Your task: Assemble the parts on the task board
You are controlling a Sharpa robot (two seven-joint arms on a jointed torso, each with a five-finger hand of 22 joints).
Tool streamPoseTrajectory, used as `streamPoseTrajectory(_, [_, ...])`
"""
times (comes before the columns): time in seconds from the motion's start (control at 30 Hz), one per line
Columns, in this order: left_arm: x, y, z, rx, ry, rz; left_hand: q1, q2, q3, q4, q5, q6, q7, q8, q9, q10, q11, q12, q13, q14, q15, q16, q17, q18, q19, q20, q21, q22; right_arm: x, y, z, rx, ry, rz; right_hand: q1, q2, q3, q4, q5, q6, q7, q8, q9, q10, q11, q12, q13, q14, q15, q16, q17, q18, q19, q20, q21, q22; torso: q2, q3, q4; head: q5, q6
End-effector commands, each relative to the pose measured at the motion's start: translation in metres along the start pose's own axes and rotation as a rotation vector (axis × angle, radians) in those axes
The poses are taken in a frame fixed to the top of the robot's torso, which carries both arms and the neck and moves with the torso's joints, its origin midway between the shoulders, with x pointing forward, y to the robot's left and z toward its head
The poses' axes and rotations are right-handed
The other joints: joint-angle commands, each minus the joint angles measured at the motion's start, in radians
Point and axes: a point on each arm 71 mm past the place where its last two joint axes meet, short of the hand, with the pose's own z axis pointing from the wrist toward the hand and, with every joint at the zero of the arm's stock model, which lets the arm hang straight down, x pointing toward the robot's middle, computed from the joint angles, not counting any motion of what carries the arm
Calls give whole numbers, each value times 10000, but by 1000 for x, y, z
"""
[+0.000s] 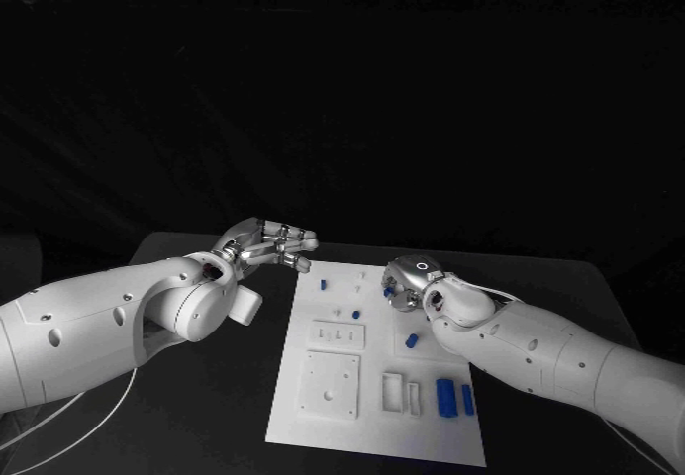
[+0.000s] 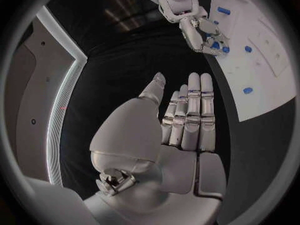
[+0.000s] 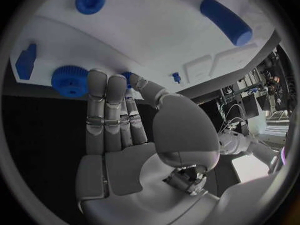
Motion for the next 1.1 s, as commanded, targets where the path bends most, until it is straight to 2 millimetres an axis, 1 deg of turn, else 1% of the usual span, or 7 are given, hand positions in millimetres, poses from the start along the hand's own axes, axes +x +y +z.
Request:
streamPoseTrajectory(0.03, [2,-2,1,58,208,-12,-32,23,-30,-25,-9,-15,33,20,15,-52,5,-45,3,37,-6,-4,11,62,-65,-9,44,-16,3,1,0,-68,201,-42,7,159,-77,-28,-63,173,-14,37,12,189,-42,12,16,-3,-96,32,13,-26,98,-25,-43,84,15,-6,-8,-9,-25])
streamPoseTrajectory(0.2, [1,-2,1,37,183,0,-32,23,-30,-25,-9,-15,33,20,15,-52,5,-45,3,37,-6,-4,11,62,-65,-9,44,-16,3,2,0,-66,263,-73,128,462,-197,-93,-37,532,-92,38,55,564,-170,14,30,-22,-216,32,48,-124,120,-142,33,306,20,-10,-10,-6,-24])
streamPoseTrajectory(0.3, [1,-2,2,26,177,3,-32,23,-30,-25,-9,-15,33,20,15,-52,5,-45,3,37,-6,-4,11,62,-65,-9,44,-16,2,2,0,-37,152,-111,171,696,-112,-162,-50,742,-128,37,101,782,-232,11,34,-28,-279,8,58,-147,112,-211,54,425,21,-14,-3,-11,-15])
streamPoseTrajectory(0.37, [1,-1,2,20,176,4,-32,23,-30,-25,-9,-15,33,20,15,-52,5,-45,3,37,-6,-4,11,62,-65,-9,44,-16,1,2,-1,-11,33,-117,192,766,-35,-224,-84,851,-165,40,130,921,-273,15,37,-26,-306,-8,63,-164,110,-240,46,481,22,-16,-1,-13,-14])
streamPoseTrajectory(0.63, [-1,-1,2,3,124,18,-9,36,-37,-35,-11,-13,41,21,16,-56,6,-45,3,34,-7,-3,16,61,-70,-13,65,-25,-14,7,-2,88,-1173,37,239,758,-27,-269,-98,1035,-223,46,157,1138,-346,22,32,1,-371,-42,109,-227,162,-321,140,701,27,-28,-5,-9,62])
streamPoseTrajectory(0.87, [-2,-1,2,6,73,37,20,48,-34,-59,-8,-16,48,18,14,-66,9,-48,1,34,-10,-1,19,63,-78,-16,92,-28,-32,15,1,177,-2164,184,244,672,44,-252,-98,1115,-244,42,131,1199,-365,24,31,20,-386,-85,193,-261,205,-347,105,976,51,-34,28,-25,137])
streamPoseTrajectory(1.1, [-1,-2,3,31,100,34,24,56,-30,-65,-7,-16,44,19,14,-66,8,-47,2,33,-11,-1,20,63,-84,-16,100,-28,-36,22,6,258,-2420,244,221,651,86,-252,-99,1133,-247,37,126,1204,-367,24,29,25,-386,-91,216,-263,219,-346,80,1049,70,-39,43,-28,129])
